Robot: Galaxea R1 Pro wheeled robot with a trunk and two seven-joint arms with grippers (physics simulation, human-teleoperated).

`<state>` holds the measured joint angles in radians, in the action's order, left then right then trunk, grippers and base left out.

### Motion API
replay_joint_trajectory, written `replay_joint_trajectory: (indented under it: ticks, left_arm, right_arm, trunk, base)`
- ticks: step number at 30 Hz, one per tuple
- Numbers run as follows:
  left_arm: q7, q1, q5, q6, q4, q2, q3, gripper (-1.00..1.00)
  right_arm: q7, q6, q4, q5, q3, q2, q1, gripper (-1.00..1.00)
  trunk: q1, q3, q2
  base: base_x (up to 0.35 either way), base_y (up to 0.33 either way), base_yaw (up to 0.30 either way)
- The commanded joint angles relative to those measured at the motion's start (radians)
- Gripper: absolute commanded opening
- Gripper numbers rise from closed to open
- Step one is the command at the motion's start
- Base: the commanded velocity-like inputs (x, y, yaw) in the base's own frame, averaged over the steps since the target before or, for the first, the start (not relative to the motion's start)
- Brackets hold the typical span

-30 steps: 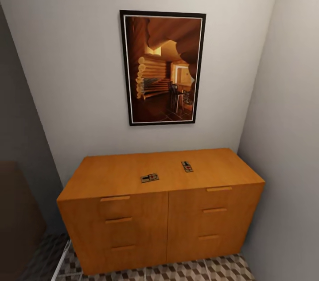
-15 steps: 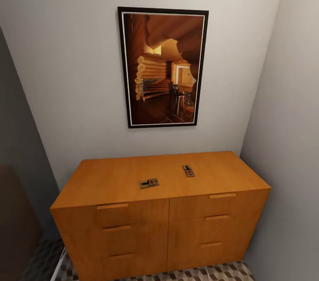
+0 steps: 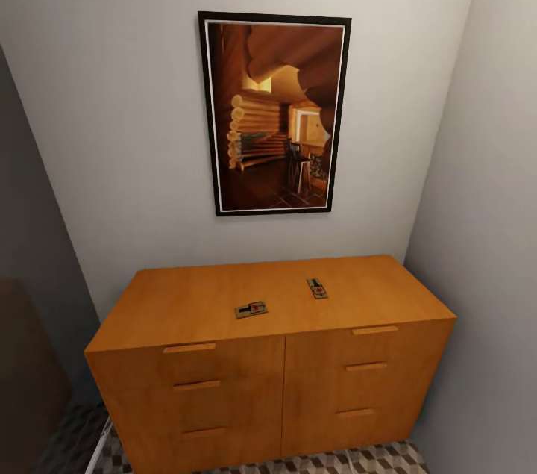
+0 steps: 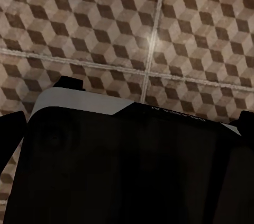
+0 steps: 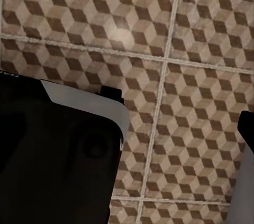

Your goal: Take the four mousetraps from the cabinet in the bathroom and place them on the bathroom floor. Make sure all four end up on the same floor surface, and ensure that at least two of them are either under or directly next to the same bathroom sink.

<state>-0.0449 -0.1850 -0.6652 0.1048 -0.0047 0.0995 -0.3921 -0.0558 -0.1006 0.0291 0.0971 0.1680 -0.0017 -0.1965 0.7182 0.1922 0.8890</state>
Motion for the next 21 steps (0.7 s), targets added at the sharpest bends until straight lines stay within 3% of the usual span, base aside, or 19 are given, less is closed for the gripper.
replay_joint_trajectory:
  ticks: [1,21]
  left_arm:
    - [-0.004,-0.001,-0.005,0.003,0.000,0.000,-0.008,1.00]
    - [-0.004,-0.001,-0.005,0.001,0.000,0.003,-0.010,1.00]
  right_arm:
    - [-0.005,-0.005,0.003,0.010,0.002,0.000,-0.001,1.00]
    - [-0.006,0.000,0.003,0.011,0.002,0.003,-0.001,1.00]
  trunk:
    - [0.000,0.001,0.001]
    - [0.000,0.001,0.001]
  base:
    - [0.000,0.000,0.000]
    - [0.000,0.000,0.000]
